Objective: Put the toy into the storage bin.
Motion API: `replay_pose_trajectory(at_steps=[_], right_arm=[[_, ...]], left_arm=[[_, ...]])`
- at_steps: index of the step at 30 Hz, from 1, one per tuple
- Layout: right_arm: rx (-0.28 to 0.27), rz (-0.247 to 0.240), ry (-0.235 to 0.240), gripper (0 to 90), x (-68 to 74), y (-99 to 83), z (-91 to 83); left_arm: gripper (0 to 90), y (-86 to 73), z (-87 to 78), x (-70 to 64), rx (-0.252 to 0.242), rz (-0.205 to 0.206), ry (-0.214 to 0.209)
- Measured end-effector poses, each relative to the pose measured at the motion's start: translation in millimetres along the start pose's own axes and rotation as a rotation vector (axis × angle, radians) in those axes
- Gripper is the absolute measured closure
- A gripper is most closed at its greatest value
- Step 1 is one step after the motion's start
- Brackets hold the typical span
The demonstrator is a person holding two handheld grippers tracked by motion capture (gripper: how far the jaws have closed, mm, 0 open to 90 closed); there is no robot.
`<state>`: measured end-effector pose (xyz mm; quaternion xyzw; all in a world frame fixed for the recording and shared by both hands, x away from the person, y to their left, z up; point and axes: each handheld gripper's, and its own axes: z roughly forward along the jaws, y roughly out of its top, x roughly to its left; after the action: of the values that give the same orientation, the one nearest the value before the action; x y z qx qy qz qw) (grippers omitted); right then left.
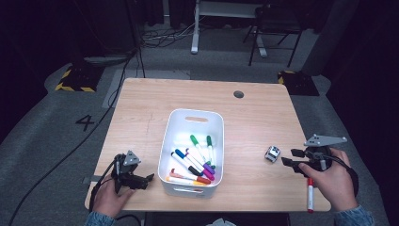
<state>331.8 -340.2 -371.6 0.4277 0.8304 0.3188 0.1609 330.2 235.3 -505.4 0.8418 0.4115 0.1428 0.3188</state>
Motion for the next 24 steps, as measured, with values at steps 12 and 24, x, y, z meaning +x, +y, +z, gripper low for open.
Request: replay_pose_trajectory(at_steps=[12,24], right_arm=[[0.045,0.106,-0.058,44.7,-32.3,-54.1,2.9],[0.103,0.172,-0.106,45.2,-42.9,-98.9,11.4]], left_arm=[[0.0,0.0,0.0,0.0,0.0,-0.001,0.0],[0.0,0.0,0.0,0.0,0.0,0.0,0.0]])
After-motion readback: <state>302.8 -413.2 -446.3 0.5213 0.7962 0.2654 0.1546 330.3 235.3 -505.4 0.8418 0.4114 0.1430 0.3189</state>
